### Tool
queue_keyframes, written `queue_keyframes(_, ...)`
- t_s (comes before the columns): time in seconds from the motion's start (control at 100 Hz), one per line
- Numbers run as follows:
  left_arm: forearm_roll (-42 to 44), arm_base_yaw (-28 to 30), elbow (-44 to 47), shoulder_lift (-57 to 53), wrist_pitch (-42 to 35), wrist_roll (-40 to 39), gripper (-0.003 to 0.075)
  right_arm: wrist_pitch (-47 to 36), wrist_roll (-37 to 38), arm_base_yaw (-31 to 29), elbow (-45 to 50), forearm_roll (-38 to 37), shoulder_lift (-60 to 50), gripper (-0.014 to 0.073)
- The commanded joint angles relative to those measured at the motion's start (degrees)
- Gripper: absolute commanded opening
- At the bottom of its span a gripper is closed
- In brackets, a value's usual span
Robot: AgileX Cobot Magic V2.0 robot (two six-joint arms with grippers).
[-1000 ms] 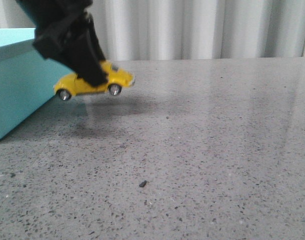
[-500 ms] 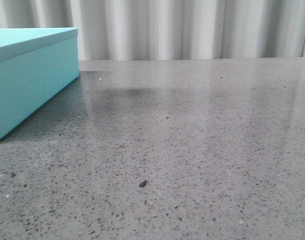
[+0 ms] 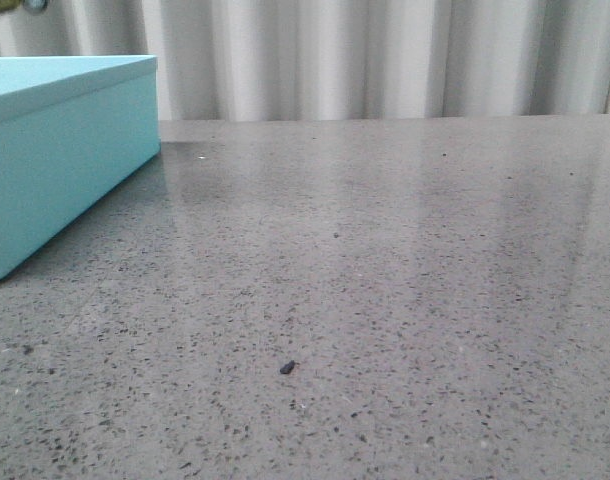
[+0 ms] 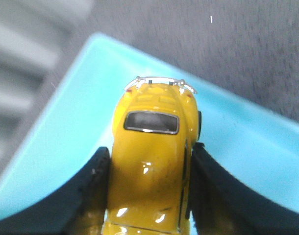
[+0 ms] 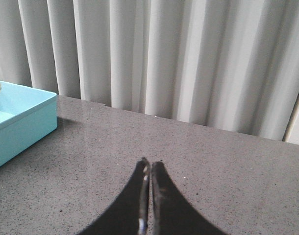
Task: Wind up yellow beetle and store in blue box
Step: 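Lower the Beetle into the blue box and open the left gripper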
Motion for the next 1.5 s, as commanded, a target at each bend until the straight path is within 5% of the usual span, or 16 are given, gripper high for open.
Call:
queue_keyframes(0.0,-1.43,1.4,1.7,-0.86,-2.48,-1.46,0.006,-4.63,0.0,0.05,-1.2,-1.0,0.81,-0.0041)
queue_keyframes(0.34,-0.45,1.76,9.02,1.06,-3.3,-1.46,0.0073,-4.63,0.0,0.05,-1.2,-2.54,0.81,-0.0041)
queue_keyframes(0.58,0.75,1.76,9.1,1.06,-4.67,-1.46,0.0358,-4.63,0.0,0.05,-1.2,-2.54,0.81,-0.0041)
queue_keyframes(0.94,-0.7,1.76,9.1,-2.12,-8.45,-1.46,0.0368,-4.63,0.0,0.05,-1.2,-3.35,0.81,-0.0041)
queue_keyframes(1.09,-13.57,1.76,9.1,-5.96,-14.78,-1.46,0.0283,-4.63,0.0,0.05,-1.2,-3.35,0.81,-0.0041)
queue_keyframes(1.29,-19.88,1.76,9.68,-13.93,-8.18,-1.56,-0.0022,-2.4,0.0,0.05,-1.2,-3.35,0.6,-0.0041)
queue_keyframes(1.49,-26.94,1.66,18.2,-26.38,-11.51,-4.51,-0.0021,-4.04,-0.65,0.05,0.15,-4.6,-0.67,-0.0041)
